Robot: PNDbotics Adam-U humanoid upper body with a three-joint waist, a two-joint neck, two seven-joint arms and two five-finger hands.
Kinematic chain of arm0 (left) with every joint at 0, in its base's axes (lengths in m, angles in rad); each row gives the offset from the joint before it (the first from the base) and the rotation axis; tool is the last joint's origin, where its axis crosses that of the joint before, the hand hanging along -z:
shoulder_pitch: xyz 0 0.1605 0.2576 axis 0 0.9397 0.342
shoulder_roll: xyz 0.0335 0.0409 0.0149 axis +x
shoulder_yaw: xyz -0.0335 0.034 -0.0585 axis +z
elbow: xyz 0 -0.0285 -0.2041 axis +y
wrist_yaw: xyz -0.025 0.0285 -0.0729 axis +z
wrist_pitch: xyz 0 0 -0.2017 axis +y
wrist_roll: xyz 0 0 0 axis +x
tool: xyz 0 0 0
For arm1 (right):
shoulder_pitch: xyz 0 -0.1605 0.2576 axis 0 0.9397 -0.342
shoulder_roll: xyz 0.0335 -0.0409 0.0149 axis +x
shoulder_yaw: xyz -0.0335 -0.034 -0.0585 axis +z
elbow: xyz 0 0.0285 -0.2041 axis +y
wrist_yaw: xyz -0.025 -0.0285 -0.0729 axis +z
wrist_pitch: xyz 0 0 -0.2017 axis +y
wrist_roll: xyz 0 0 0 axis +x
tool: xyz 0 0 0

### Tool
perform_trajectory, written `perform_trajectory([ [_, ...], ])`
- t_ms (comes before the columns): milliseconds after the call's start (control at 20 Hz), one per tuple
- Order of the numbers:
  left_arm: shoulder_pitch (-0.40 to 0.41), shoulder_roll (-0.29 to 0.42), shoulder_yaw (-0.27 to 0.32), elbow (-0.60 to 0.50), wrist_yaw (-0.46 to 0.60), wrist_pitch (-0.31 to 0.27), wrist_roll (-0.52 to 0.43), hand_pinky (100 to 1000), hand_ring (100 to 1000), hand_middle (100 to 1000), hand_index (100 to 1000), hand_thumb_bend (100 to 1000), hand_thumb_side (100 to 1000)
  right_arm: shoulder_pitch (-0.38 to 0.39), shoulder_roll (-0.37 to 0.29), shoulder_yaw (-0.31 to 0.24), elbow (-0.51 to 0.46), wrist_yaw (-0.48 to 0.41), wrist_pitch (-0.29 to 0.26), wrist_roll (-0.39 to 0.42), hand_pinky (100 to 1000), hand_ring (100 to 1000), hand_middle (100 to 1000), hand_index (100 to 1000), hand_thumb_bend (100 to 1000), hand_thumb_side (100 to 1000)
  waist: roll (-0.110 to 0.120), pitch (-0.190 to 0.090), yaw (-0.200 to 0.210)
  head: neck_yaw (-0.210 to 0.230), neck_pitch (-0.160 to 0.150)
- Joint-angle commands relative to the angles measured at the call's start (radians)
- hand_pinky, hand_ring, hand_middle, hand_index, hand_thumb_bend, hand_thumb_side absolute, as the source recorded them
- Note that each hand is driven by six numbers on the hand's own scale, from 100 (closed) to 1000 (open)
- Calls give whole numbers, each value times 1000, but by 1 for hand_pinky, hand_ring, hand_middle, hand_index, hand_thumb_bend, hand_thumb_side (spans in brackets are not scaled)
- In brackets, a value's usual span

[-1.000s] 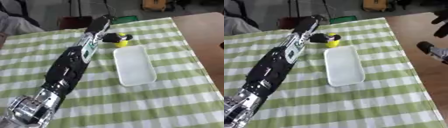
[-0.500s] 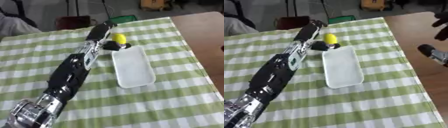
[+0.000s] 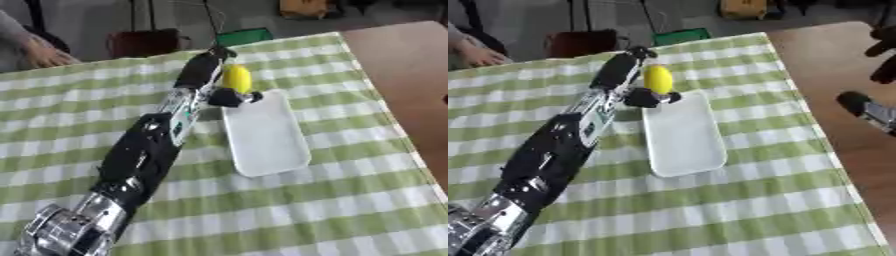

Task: Pick up objects on the table and place them in the box.

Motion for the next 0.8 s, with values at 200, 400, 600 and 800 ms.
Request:
perform_trajectory([
  [200,-8,-1,6,-2,11,5,27,696,696,793,857,553,514,-17,-15,-6,-20,-10,-3,4,535,548,667,852,607,429,-9,-12,-4,1,-11],
  [400,-6,-2,4,5,6,14,20,687,690,788,859,569,401,-17,-14,-7,-21,-11,-3,4,535,548,667,852,605,429,-8,-10,-5,0,-11],
  [600,-5,-4,6,3,-3,20,28,649,654,767,851,624,313,-16,-15,-7,-21,-11,-3,4,536,548,667,852,604,430,-7,-9,-7,0,-12],
  [800,-1,-11,6,3,0,35,71,581,577,721,805,392,192,-16,-14,-8,-21,-12,-3,3,536,548,668,852,601,430,-7,-8,-7,2,-12],
])
